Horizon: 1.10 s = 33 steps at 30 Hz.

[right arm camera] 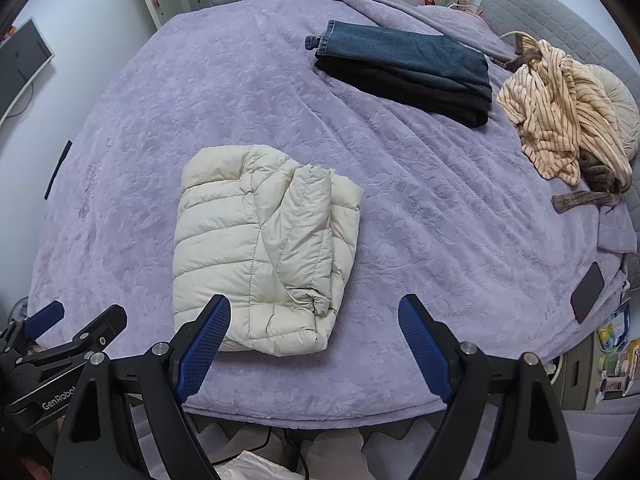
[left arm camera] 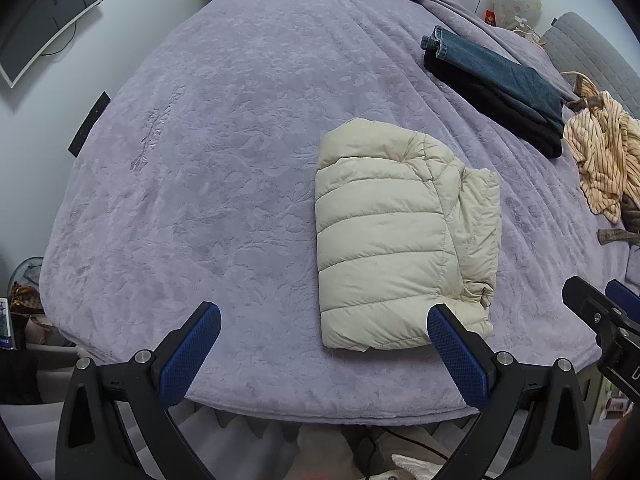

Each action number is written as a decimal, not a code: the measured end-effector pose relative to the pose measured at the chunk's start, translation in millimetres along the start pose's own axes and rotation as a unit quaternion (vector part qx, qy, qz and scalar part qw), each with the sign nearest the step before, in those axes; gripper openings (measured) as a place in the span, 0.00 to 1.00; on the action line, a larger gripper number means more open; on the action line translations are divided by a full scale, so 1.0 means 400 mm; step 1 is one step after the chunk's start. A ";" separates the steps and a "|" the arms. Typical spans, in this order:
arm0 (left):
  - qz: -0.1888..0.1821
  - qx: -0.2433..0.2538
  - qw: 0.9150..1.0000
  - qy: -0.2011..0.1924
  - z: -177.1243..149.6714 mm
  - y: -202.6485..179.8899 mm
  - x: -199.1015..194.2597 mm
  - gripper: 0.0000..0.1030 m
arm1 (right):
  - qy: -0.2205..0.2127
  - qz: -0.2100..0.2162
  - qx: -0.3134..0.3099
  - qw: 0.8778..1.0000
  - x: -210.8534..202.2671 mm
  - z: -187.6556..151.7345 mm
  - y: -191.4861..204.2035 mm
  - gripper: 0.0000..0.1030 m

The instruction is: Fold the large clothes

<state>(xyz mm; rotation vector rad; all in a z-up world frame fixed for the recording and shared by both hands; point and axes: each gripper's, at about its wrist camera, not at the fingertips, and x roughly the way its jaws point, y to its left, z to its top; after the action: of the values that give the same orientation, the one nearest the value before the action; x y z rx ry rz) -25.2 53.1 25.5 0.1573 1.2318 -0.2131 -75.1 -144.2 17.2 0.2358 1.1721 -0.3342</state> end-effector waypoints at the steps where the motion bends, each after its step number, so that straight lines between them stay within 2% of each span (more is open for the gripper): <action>1: 0.001 0.002 1.000 -0.001 0.000 -0.001 -0.002 1.00 | -0.002 0.000 0.000 1.000 -0.002 0.001 0.001 0.85; 33: 0.010 0.013 1.000 -0.005 -0.005 -0.009 -0.006 1.00 | -0.003 0.003 0.001 1.000 -0.004 0.000 0.002 0.85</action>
<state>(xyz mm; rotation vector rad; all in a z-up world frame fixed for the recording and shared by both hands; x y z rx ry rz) -28.9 50.2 27.1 0.1900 1.2178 -0.2124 -75.5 -143.3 18.6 0.2392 1.1651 -0.3304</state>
